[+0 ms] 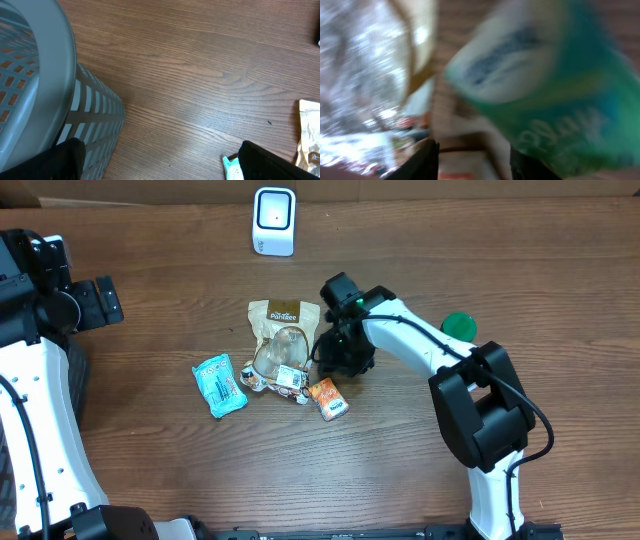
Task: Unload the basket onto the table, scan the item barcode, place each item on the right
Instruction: 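Move the right gripper to the Kleenex pack and grasp it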
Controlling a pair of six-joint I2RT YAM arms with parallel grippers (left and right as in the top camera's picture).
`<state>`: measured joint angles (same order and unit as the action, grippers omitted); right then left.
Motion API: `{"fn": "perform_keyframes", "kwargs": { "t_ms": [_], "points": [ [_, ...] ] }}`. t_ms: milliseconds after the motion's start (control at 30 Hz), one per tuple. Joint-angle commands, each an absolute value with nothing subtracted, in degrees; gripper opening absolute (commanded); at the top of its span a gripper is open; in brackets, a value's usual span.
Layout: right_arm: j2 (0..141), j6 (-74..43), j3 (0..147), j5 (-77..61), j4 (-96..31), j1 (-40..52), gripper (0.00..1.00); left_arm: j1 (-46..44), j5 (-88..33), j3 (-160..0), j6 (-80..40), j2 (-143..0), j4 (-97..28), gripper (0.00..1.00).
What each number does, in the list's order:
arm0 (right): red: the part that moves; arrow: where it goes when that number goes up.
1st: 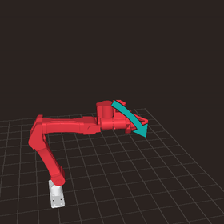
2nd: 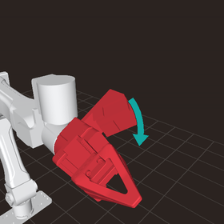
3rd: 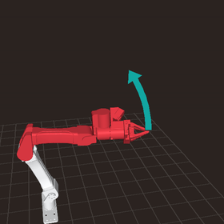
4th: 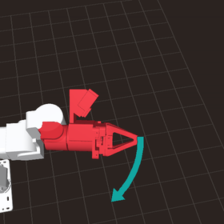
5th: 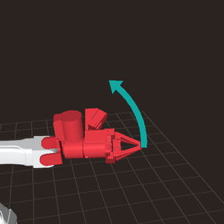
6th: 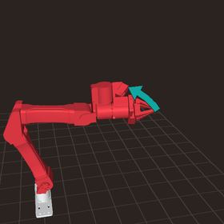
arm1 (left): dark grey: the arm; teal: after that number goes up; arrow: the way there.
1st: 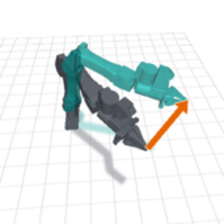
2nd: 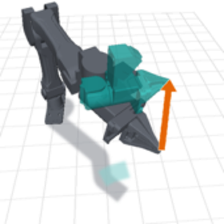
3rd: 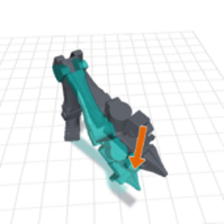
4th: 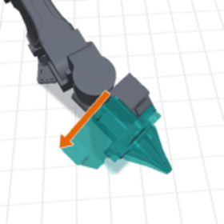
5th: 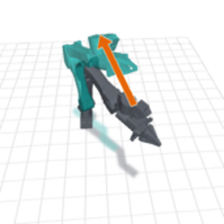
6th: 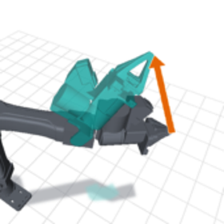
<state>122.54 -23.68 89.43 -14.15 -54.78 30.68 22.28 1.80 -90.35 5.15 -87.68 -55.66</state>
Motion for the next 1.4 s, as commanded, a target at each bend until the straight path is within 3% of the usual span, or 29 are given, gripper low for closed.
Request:
{"fn": "perform_keyframes", "kwargs": {
  "t_ms": [0, 367, 800, 1033, 1167, 1367],
  "points": [
    [123.1, -25.7, 89.1, -8.1, -54.5, 26.6, 0.45, 22.9, 1.9, -90.1, 6.7, -87.7, -55.5, 1.00],
    [123.2, -22.0, 89.1, -11.9, -41.2, 18.6, 0.46, 22.9, 1.9, -90.1, 6.7, -87.7, -55.5, 0.99],
    [123.1, -23.0, 93.9, -13.6, -39.0, 18.7, 0.49, 22.9, 1.9, -90.1, 6.7, -87.7, -55.5, 1.00],
    [123.5, -22.9, 96.4, -9.3, -32.8, 19.1, 0.41, 22.9, 1.9, -90.1, 6.7, -87.7, -55.5, 1.00],
    [125.3, -22.9, 95.8, -3.1, -27.1, 19.6, 0.42, 22.9, 1.9, -90.1, 6.7, -87.7, -55.5, 1.00],
    [129.3, -22.9, 95.7, -5.0, -24.4, 20.6, 0.42, 22.9, 1.9, -90.1, 6.7, -87.7, -55.5, 1.00]
  ]
}}
